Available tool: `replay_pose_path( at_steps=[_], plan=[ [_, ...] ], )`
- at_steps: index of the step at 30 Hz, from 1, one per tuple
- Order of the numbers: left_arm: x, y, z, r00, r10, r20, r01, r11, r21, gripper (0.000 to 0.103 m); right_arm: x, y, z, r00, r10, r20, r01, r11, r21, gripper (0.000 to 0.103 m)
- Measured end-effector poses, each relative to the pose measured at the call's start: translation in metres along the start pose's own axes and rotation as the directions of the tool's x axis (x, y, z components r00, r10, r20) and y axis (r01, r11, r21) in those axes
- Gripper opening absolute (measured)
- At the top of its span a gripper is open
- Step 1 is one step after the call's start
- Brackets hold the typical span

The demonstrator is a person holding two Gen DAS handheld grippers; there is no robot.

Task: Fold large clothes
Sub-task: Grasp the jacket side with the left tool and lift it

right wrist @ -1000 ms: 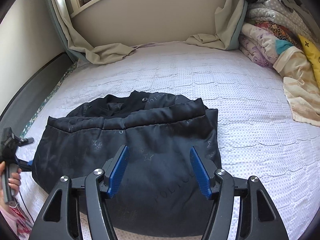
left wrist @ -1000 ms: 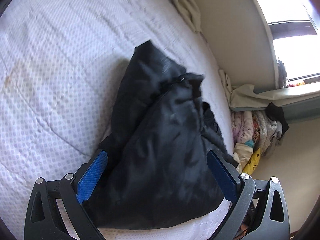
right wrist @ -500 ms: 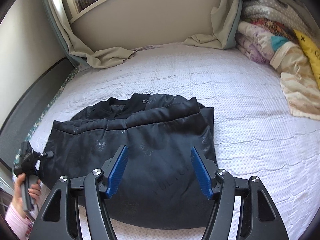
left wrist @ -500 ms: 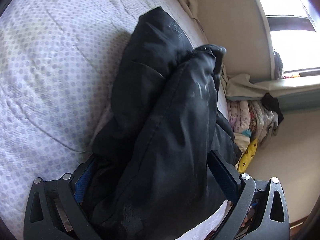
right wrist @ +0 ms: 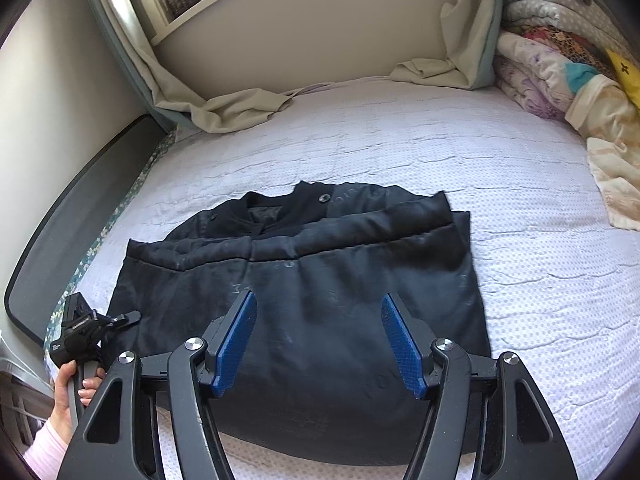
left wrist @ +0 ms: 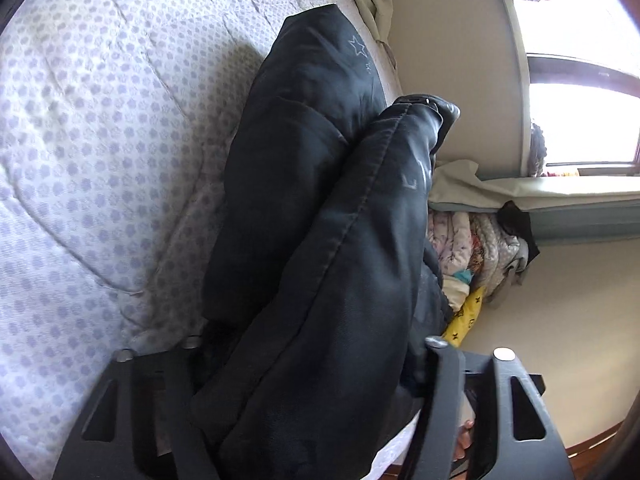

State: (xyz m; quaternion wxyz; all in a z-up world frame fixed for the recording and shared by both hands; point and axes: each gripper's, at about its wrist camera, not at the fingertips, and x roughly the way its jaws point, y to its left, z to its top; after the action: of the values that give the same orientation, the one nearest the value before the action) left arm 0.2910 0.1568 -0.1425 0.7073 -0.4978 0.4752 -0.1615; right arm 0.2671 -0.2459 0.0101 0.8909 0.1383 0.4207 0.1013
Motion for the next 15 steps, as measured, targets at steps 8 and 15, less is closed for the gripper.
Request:
replay_pose_path(
  at_steps=[8, 15],
  plan=[
    [-0.011, -0.019, 0.003, 0.998, -0.062, 0.023, 0.062, 0.998, 0.011, 0.033, 0.008, 0.011, 0.002, 0.999, -0.036, -0.002, 0.036, 0.999, -0.038, 0.024],
    [-0.036, 0.007, 0.008, 0.996, -0.085, 0.040, 0.086, 0.996, -0.013, 0.031, 0.016, 0.014, -0.009, 0.999, -0.038, 0.013, 0.039, 0.996, -0.074, 0.013]
  ],
)
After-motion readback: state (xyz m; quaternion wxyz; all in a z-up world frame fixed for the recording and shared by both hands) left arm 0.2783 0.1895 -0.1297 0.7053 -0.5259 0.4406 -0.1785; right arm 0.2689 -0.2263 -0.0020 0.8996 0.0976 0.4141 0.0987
